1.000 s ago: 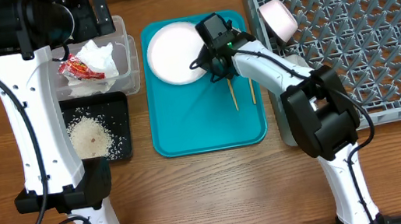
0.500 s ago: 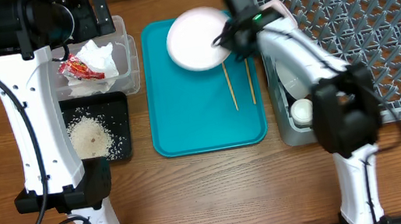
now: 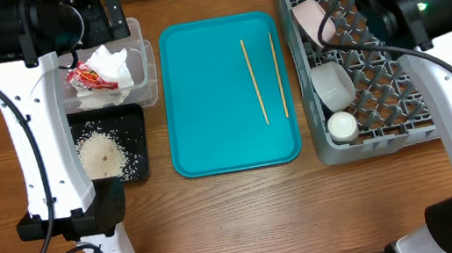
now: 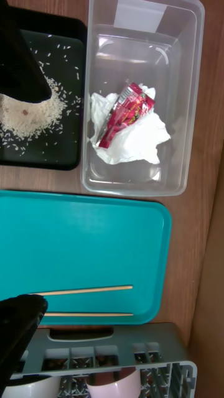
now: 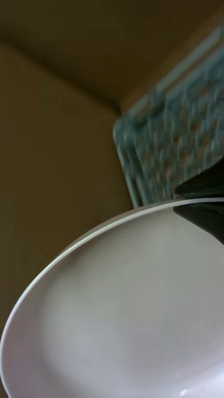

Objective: Sort waste into correct bins and load items into the dishwasher
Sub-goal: 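Lift the white plate with the right gripper and stand it in the rack, then reach the right gripper to a chopstick on the teal tray and grasp it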

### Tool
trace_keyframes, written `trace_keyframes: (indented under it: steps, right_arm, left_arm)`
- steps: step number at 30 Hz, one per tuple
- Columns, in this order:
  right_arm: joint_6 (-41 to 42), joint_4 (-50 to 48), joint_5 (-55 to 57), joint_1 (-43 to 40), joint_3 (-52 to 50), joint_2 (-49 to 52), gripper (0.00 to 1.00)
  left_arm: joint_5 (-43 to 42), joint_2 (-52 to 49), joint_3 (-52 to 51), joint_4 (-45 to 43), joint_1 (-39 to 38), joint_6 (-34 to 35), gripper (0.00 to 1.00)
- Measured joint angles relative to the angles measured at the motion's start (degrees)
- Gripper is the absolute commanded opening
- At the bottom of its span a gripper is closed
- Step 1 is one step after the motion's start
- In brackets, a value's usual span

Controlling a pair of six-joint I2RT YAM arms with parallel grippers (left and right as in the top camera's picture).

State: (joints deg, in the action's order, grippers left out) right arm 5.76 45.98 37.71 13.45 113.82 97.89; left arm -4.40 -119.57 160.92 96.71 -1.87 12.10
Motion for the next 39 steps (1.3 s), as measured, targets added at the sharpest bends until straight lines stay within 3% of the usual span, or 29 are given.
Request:
trace_keyframes:
  steps: [5,10,15,25,26,28,30,31,39]
  right_arm:
    - [-7.23,-3.34,11.76,-4.09,-4.98,5.07,0.04]
    - [-12.74,-13.11,16.59,-7.08,-14.21,8.13,0.04]
    - [-20.50,-25.46,18.36,-7.41,-22.47,8.17,0.04]
    - [-24.72,-29.33,14.58,-7.32,-32.28,8.17,0.04]
    - [-24.81,-29.33,13.60,-7.32,-32.48,8.15,0.12]
    - [-24.46,-29.35,11.56,-7.32,-32.63,8.15,0.61]
    - [-23.74,-29.79,9.35,-7.32,-32.63,8.15,0.93]
    - [-23.15,-29.90,8.79,-7.32,-32.63,8.15,0.99]
    - [-15.69,-22.80,3.54,-7.26,-30.27,7.45,1.00]
  left_arm:
    - [0.00,0.00,0.00,-0.02,0.00,0.00,1.00]
    - [0.00,0.00,0.00,0.00,0.00,0.00,1.00]
    - [-0.02,0.00,0.00,0.00,0.00,0.00,1.00]
    - [-0.02,0.00,0.00,0.00,0.00,0.00,1.00]
    - [-0.02,0.00,0.00,-0.02,0.00,0.00,1.00]
    - [-0.02,0.00,0.00,0.00,0.00,0.00,1.00]
    - [0.00,0.00,0.00,-0.02,0.00,0.00,1.00]
    - [-0.02,0.00,0.00,0.00,0.00,0.00,1.00]
    - [-0.02,0.00,0.00,0.00,0.00,0.00,1.00]
